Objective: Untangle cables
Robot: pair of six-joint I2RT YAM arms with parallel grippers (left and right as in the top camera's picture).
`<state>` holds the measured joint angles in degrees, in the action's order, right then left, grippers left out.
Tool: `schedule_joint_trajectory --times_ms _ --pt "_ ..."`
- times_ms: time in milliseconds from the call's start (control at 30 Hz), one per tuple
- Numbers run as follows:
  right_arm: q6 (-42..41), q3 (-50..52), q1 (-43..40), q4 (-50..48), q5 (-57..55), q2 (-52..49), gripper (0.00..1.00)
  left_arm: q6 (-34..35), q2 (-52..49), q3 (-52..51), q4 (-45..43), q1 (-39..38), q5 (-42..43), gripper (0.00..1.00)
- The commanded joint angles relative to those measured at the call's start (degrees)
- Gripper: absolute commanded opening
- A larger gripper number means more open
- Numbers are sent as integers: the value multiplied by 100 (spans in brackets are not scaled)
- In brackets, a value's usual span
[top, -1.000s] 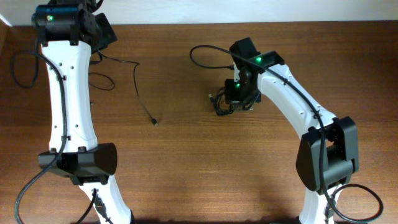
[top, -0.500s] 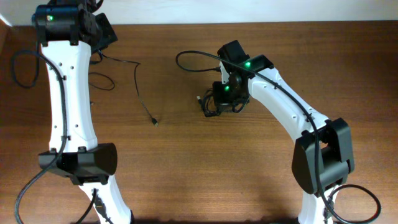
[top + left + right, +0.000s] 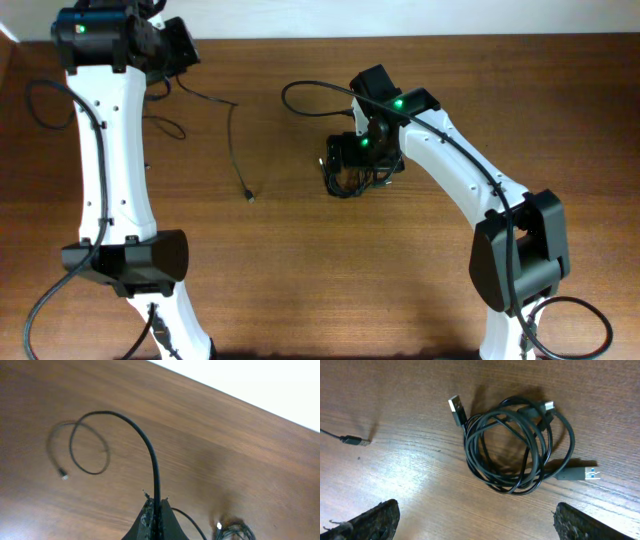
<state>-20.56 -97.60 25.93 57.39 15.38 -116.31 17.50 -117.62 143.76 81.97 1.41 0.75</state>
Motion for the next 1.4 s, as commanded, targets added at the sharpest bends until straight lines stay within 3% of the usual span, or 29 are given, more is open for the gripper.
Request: schedule_joint_trajectory --times_ms 0,67,133,167,267,400,600,867,1233,1367 --pt "39 -7 4 48 116 -22 98 -435 -52 -22 -81 9 599 0" --pt "37 -7 4 48 116 -24 99 -557 -50 -22 -146 9 820 0" --pt "37 -7 4 48 114 -28 99 -1611 -42 -17 -490 9 2149 0" --pt "37 -7 4 48 114 -31 99 -1821 -33 -7 -601 9 2544 0" --pt "35 -7 4 72 114 -33 99 -1930 4 -2 -1187 9 3143 0" --pt "35 -7 4 136 114 -33 99 -1923 11 -4 -2166 11 3141 0" --pt "35 -7 4 136 114 -33 99 -1696 11 -2 -2953 -66 3143 0" --pt "33 -7 4 136 114 -33 99 -1703 -219 -15 -3005 15 3053 0" --pt "35 -4 4 258 114 -33 99 -1364 -1388 -15 -3156 675 1672 0" --pt "35 -4 4 273 114 -33 99 -1364 -1613 -15 -3180 1082 1567 2"
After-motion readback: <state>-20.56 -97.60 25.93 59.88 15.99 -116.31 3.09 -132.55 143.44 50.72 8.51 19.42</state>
